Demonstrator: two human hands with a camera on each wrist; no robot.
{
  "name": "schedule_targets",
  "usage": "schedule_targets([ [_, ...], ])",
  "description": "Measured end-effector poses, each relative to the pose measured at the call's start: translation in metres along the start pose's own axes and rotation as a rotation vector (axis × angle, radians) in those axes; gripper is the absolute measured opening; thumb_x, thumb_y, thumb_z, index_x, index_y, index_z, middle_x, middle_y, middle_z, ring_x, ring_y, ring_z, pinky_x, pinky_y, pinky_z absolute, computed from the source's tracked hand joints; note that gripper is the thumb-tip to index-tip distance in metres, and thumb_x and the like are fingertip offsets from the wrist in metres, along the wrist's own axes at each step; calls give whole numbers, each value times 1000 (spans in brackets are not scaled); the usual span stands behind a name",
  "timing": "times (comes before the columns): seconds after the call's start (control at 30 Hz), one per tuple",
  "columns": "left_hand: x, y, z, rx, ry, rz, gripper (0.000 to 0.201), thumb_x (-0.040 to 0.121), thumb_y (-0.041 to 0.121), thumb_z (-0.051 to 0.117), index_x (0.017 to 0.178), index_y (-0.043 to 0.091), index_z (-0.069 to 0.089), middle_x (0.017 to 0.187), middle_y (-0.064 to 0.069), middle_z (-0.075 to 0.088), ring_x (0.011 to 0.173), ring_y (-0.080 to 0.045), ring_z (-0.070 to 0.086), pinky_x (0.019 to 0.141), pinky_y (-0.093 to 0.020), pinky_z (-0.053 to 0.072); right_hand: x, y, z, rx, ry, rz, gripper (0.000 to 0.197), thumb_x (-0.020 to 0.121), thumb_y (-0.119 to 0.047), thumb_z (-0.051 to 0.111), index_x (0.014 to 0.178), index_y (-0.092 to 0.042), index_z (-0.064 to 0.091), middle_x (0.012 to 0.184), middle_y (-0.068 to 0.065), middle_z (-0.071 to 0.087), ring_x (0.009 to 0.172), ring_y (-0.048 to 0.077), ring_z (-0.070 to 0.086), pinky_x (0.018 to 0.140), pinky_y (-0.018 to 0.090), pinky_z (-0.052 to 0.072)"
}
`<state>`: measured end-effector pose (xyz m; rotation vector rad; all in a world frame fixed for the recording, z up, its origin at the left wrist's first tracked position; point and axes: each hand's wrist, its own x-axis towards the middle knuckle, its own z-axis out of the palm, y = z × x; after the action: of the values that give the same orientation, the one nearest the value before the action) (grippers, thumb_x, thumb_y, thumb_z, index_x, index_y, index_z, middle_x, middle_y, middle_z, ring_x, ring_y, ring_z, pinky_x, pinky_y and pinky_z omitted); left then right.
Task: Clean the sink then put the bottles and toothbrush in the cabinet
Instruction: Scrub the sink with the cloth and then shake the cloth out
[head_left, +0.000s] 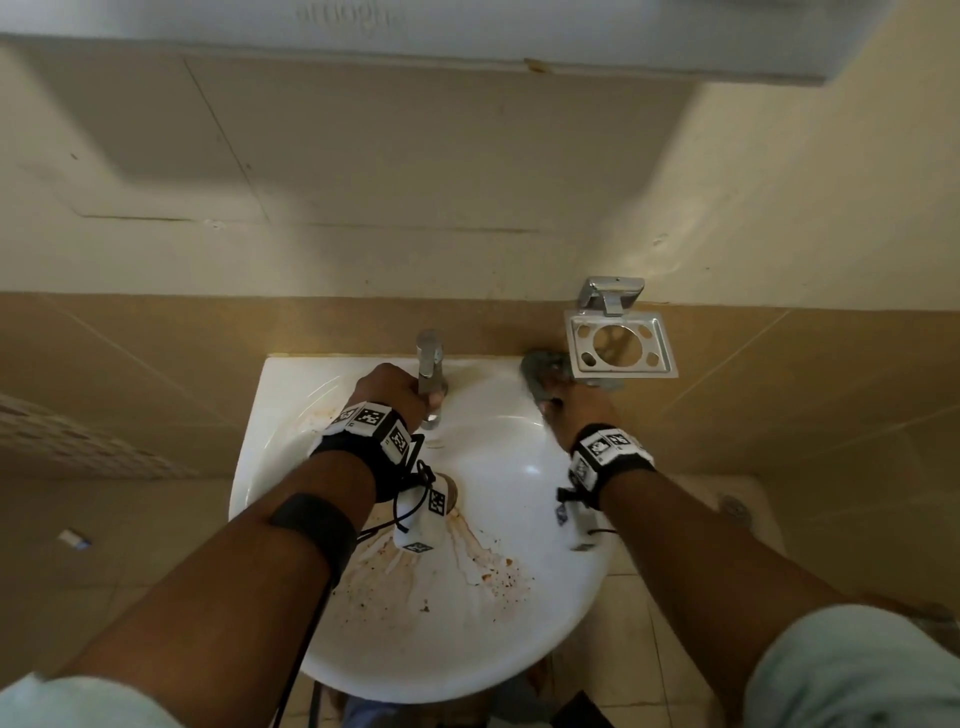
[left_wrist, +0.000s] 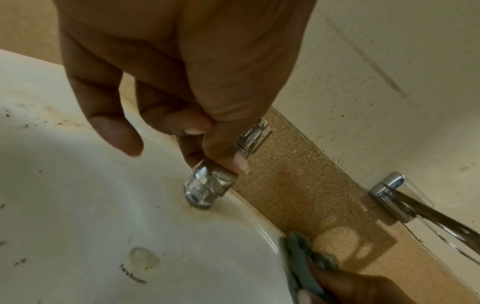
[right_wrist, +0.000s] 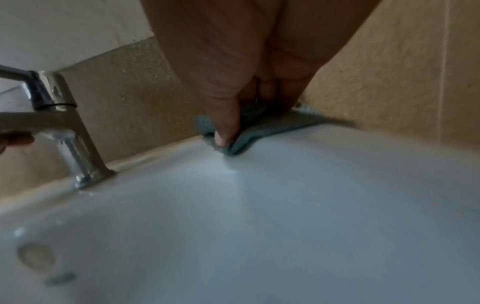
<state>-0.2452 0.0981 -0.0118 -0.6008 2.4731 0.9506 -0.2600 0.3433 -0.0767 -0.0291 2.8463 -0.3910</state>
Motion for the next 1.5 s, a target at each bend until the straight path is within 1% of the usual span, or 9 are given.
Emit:
schedule_targets([
  [0.27, 5, -5, 1, -6, -10, 7, 19, 82, 35, 76, 93, 19, 78, 82, -1, 69, 67, -16, 61, 71, -31, 52, -5, -31, 37, -44, -137, -376, 52, 102, -9, 45, 148, -33, 41, 162, -4, 28, 152, 23, 20, 123, 38, 8],
  [0.5, 7, -8, 1, -18, -19, 16, 16, 82, 35, 76, 89, 22, 76, 74, 4, 64, 67, -12, 58, 71, -29, 48, 11, -31, 22, 97, -20, -93, 47, 100, -8, 50, 141, -32, 53, 151, 3, 47, 138, 26, 45, 119, 36, 30],
  [0.63, 7, -9, 2, 4, -29, 47, 17, 81, 39, 74, 89, 24, 77, 88, -1, 73, 76, -19, 65, 80, -35, 56, 11, -81, 50, 124, -80, -221, 60, 98, 3, 42, 149, -29, 42, 160, 0, 33, 149, 25, 26, 123, 38, 17],
  [0.77, -7, -17, 5, 36, -6, 90, 26, 88, 49, 65, 101, 26, 67, 97, 0, 70, 85, -23, 66, 83, -38, 56, 1, -49, 36, 192, -96, -386, 37, 98, -15, 53, 131, -30, 61, 139, -3, 59, 131, 13, 51, 120, 37, 32],
  [0.9, -13, -75, -16, 7, 63, 145, 35, 94, 49, 56, 124, 31, 54, 116, 2, 67, 109, -23, 63, 94, -43, 53, 8, -30, 23, 176, -17, -345, 43, 87, 15, 56, 121, -6, 70, 137, 13, 60, 136, 29, 50, 116, 23, 16],
  [1.03, 0, -148, -68, 209, 213, 131, 49, 94, 33, 61, 139, 25, 43, 140, -5, 45, 127, -30, 48, 100, -51, 48, -2, -67, 51, 228, 92, -163, 43, 92, 11, 50, 128, -9, 66, 146, 5, 53, 145, 23, 37, 113, 17, 12],
  [1.13, 18, -189, -95, 295, 119, -25, 77, 88, 39, 70, 151, 23, 27, 148, -11, 38, 132, -38, 44, 104, -54, 44, -28, -90, 69, 254, 153, -133, 44, 92, 11, 50, 124, -12, 69, 145, 4, 53, 143, 22, 39, 113, 20, 15],
  [1.3, 42, -221, -101, 242, -145, 61, 105, 84, 26, 76, 159, 28, 2, 135, -13, 59, 120, -34, 58, 103, -44, 47, -57, -137, 93, 216, 146, -74, 42, 95, -1, 53, 130, -20, 65, 142, 12, 56, 131, 35, 52, 116, 40, 37],
  [1.5, 54, -242, -97, 113, -200, 95, 101, 86, 20, 74, 156, 43, 5, 125, -8, 64, 111, -28, 62, 104, -42, 47, -29, -213, 93, 196, 46, -185, 48, 99, -2, 45, 142, -22, 53, 153, -2, 45, 145, 23, 36, 122, 30, 16],
])
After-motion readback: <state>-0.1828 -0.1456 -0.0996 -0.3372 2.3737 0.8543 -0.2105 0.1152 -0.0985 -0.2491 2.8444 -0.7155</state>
